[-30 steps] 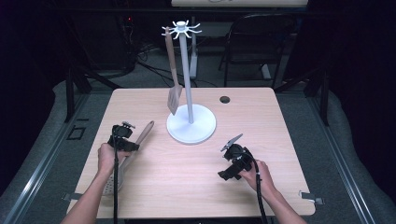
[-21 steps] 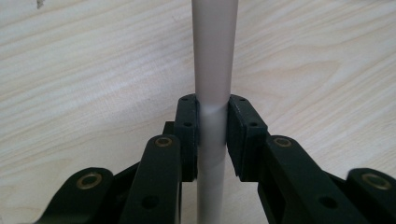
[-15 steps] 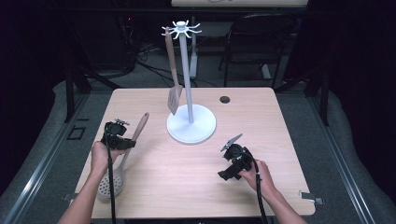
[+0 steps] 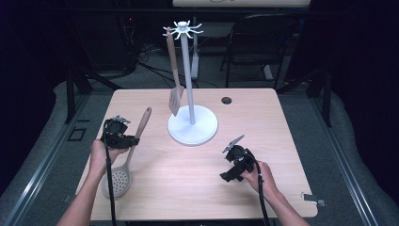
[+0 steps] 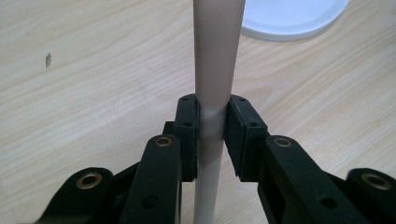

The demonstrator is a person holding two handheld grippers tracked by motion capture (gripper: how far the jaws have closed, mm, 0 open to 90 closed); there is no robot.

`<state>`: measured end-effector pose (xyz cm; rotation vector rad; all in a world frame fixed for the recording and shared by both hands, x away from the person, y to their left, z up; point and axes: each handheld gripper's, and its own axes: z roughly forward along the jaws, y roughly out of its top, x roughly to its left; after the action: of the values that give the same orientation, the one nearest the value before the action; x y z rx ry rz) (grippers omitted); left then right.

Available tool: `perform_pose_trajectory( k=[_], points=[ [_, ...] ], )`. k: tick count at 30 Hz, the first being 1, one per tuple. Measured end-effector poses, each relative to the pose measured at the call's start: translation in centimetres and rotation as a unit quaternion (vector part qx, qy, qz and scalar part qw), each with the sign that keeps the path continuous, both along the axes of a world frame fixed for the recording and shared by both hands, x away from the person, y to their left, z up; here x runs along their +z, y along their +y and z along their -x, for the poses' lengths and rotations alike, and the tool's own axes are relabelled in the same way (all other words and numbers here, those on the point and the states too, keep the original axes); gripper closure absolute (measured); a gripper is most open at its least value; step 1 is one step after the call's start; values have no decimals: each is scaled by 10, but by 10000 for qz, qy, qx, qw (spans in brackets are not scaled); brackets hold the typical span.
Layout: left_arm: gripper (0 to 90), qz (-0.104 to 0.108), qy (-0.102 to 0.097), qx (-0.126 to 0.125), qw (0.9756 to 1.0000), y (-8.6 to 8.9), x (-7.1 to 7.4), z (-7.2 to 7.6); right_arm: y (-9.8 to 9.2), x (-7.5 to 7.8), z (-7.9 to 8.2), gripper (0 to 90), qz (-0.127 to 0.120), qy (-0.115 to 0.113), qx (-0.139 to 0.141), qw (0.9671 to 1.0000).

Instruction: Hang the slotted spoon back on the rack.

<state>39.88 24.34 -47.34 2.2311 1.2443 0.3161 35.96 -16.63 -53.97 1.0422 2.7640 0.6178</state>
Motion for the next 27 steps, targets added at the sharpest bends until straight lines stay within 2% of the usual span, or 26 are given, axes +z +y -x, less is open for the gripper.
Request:
perform_pose_trajectory(
  k=[2,3,4,16,22,23,25,27],
  points=[
    [754,-58,-236,-37,9997,-6,8,4,0,0,0,91,10,44,13,10000],
    [754,-58,-236,-37,9997,-6,8,4,-1,0,0,91,9,45,13,10000],
    [754,-42,-379,-61,9993,-9,13,5,-1,0,0,91,14,48,15,10000],
    [754,118,-793,-336,9962,-28,46,11,-1,-2,-1,92,57,92,40,9999],
    [754,98,-1346,-357,9902,-41,68,15,0,-2,-1,93,6,64,9,10000],
    [754,98,-1346,-357,9902,-41,68,15,0,-1,-1,93,58,56,18,10000],
    [753,156,-1514,-395,9876,-47,76,14,0,-1,0,93,72,66,40,9999],
    [753,206,-1566,-415,9866,-51,81,11,0,-1,0,93,72,56,40,10000]
  ],
)
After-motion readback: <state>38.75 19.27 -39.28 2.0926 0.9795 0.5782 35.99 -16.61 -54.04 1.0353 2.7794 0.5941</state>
